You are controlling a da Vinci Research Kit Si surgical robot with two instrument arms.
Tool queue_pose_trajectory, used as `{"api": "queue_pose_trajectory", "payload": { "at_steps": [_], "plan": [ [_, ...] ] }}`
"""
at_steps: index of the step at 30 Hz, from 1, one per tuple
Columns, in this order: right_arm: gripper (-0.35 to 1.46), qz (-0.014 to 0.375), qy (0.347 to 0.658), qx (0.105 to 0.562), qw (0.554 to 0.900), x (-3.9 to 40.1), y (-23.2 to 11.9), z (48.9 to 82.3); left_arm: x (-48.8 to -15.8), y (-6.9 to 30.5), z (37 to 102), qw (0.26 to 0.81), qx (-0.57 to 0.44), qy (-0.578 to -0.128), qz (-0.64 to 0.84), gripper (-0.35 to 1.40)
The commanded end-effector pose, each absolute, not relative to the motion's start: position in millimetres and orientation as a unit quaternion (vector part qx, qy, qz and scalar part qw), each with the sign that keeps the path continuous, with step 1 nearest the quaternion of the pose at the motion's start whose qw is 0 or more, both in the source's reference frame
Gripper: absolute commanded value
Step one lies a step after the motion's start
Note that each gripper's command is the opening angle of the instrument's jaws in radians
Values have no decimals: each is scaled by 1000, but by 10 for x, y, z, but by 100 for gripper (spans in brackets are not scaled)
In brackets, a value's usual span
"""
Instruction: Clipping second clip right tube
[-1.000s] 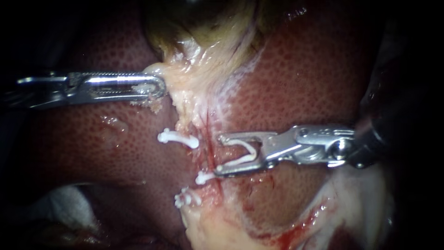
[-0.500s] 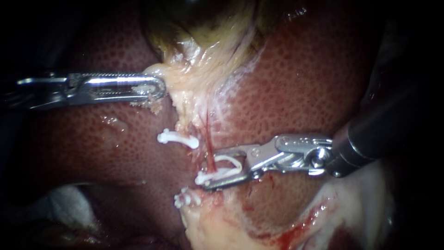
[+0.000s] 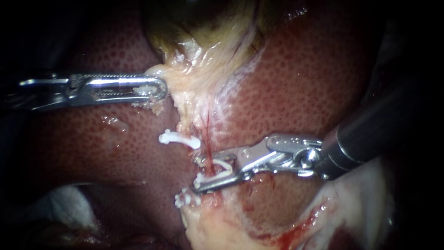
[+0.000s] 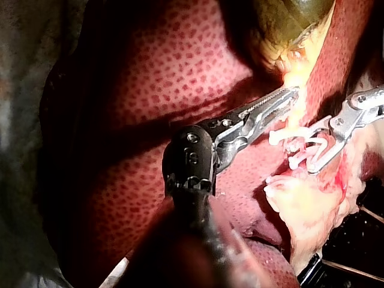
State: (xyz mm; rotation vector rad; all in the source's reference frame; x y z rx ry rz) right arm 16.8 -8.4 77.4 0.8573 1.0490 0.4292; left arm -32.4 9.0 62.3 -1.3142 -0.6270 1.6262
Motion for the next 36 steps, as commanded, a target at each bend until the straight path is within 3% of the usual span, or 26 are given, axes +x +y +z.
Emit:
{"api": "queue_pose_trajectory", "payload": {
  "at_steps": [1,12,36],
  "plan": [
    [27,201,480,395,757,167,-84,773,-324,90,624,462,-534,-254,661,-35],
    [-35,253,455,421,743,160,-80,778,-324,90,624,462,-534,-254,661,-35],
    [-35,269,447,431,736,155,-84,779,-325,89,626,462,-534,-254,661,-35]
  ]
}}
